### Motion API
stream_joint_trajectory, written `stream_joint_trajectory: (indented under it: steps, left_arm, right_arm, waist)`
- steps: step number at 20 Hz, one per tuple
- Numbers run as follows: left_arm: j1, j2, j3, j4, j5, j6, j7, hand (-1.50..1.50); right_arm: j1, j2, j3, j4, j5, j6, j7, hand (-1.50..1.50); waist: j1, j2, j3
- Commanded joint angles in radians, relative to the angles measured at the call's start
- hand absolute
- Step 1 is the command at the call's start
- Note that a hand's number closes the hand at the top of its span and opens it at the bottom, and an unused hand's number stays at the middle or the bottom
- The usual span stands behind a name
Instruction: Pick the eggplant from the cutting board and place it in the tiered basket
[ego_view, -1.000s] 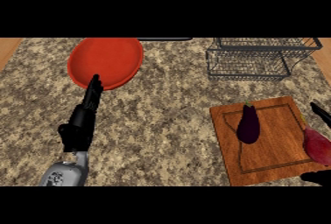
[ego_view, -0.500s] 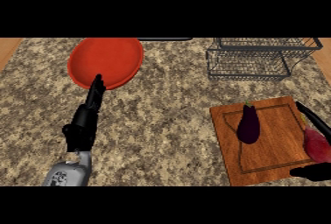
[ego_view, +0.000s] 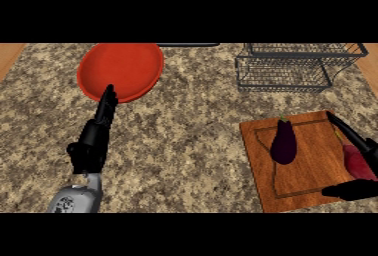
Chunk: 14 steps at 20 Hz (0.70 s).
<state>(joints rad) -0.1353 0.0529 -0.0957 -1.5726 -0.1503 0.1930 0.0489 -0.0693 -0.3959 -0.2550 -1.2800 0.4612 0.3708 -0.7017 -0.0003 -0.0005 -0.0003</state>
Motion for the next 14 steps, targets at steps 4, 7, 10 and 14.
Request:
stream_joint_trajectory:
  steps: [4,7,10,14]
  left_arm:
    - [0.038,-0.029,-0.015,-0.022,-0.036,0.014,-0.007,0.00]
    - [0.042,-0.051,-0.013,0.060,-0.017,0.008,-0.092,0.00]
    - [0.031,-0.004,0.029,-0.032,0.000,-0.041,0.015,0.00]
    - [-0.047,-0.051,0.032,0.105,-0.015,-0.004,-0.054,0.00]
  right_arm:
    - [-0.043,0.048,0.041,-0.043,0.012,0.016,0.111,-1.50]
    - [0.002,0.062,0.064,-0.107,0.025,0.020,0.124,-1.50]
    - [-0.051,0.034,0.038,-0.007,0.034,0.000,0.071,-1.50]
    - [-0.047,0.087,0.072,-0.028,0.042,-0.019,0.120,-1.50]
  waist:
    - [0.001,0.000,0.000]
    - [-0.002,0.000,0.000]
    - [0.001,0.000,0.000]
    - [-0.002,0.001,0.000]
